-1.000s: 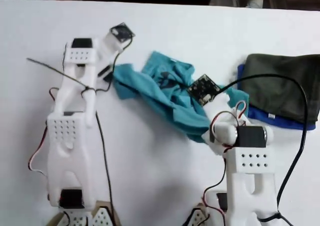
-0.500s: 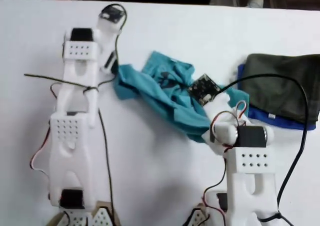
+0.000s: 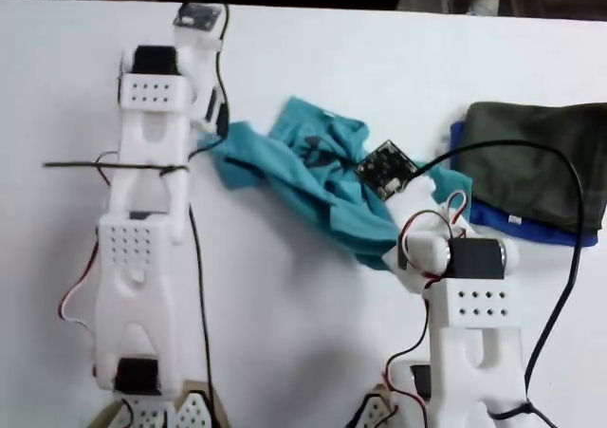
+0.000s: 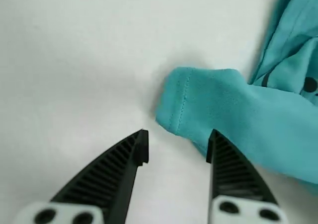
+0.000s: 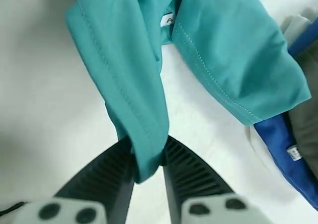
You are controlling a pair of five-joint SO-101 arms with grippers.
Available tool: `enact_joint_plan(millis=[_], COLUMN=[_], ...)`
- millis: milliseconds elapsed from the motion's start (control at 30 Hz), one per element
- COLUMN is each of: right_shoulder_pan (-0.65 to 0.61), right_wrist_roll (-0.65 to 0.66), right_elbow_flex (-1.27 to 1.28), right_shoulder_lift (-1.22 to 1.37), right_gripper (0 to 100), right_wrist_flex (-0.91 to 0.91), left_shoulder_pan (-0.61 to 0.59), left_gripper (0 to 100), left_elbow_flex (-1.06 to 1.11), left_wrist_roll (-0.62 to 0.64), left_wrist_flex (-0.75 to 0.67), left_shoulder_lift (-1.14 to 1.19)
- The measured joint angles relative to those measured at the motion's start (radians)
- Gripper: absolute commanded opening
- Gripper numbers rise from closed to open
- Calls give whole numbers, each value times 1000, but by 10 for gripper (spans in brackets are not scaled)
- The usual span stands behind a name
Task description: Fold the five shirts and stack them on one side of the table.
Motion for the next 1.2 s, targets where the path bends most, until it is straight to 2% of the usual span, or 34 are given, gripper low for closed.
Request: enact_joint_plan(millis=[167, 300, 600, 867, 933, 1000, 1200], right_shoulder_pan=[0, 0, 0, 0, 0, 0, 0], right_wrist_roll=[0, 0, 0, 0, 0, 0, 0], right_elbow_flex=[0, 0, 0, 0, 0, 0, 0], right_shoulder_lift=[0, 0, 0, 0, 0, 0, 0], right_gripper=[22, 22, 22, 22, 22, 22, 22], right_wrist_flex=[-6, -15, -15, -15, -15, -15, -17], left_shoulder_pan=[3, 0, 3, 3, 3, 3, 15], left_gripper=[212, 212, 229, 223, 164, 24, 25], left_elbow_flex=[-8, -9, -9, -9, -9, -11, -18], left_wrist_roll=[-44, -48, -49, -49, -49, -60, -101], left_wrist_flex=[0, -2, -163, -219, -230, -241, -242], left_shoulder_lift=[6, 106, 224, 233, 247, 256, 265])
